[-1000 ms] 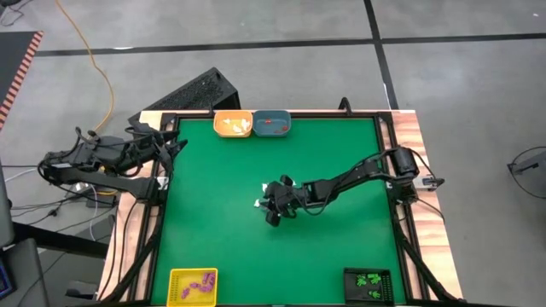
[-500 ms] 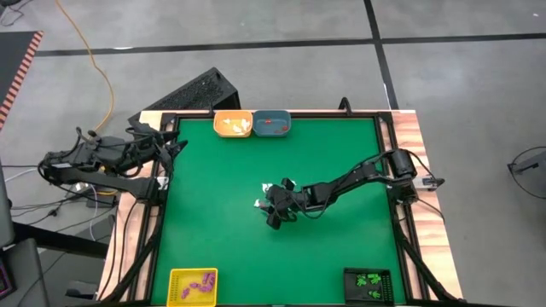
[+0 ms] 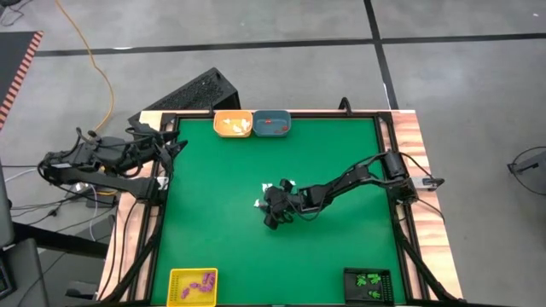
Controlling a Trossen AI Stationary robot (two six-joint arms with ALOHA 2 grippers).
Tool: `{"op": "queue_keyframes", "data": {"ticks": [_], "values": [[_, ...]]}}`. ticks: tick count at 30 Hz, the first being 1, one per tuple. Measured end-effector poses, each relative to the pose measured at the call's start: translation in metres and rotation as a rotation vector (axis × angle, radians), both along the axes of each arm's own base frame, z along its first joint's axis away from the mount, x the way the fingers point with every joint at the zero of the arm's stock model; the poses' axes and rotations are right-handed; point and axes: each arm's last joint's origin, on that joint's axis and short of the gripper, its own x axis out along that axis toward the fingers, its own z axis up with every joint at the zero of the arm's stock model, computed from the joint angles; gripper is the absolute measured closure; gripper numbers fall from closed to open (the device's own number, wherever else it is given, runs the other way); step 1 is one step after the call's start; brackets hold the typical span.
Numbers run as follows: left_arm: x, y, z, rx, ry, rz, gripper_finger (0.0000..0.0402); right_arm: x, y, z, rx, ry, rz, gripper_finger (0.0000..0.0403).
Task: Sort Halloween decoration
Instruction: Put the pink skeleton into the yellow bin
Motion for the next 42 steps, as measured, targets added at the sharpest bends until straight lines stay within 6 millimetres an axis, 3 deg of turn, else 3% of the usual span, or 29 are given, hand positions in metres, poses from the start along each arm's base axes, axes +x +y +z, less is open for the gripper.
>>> {"op": "queue_keyframes", "data": {"ticks": [12,18,28,35,42], "values": [[0.0,0.0,-0.001,0.004,0.013,0.0,0.017,-0.001,-0.001,0.0,-0.011,0.019,-0.013,0.0392],[0.0,0.0,-0.001,0.003,0.015,0.0,0.017,0.007,0.001,0.01,0.007,0.002,0.008,0.0385],[0.0,0.0,-0.001,0.001,0.013,0.0,0.017,0.028,-0.006,0.052,-0.054,-0.07,0.029,0.0392],[0.0,0.0,-0.001,-0.013,-0.003,-0.001,0.017,0.048,-0.004,0.091,-0.093,-0.221,0.094,0.0393],[0.002,-0.002,0.003,-0.017,-0.025,-0.098,0.017,0.056,0.001,0.119,-0.093,-0.496,0.1,0.0394]]}}
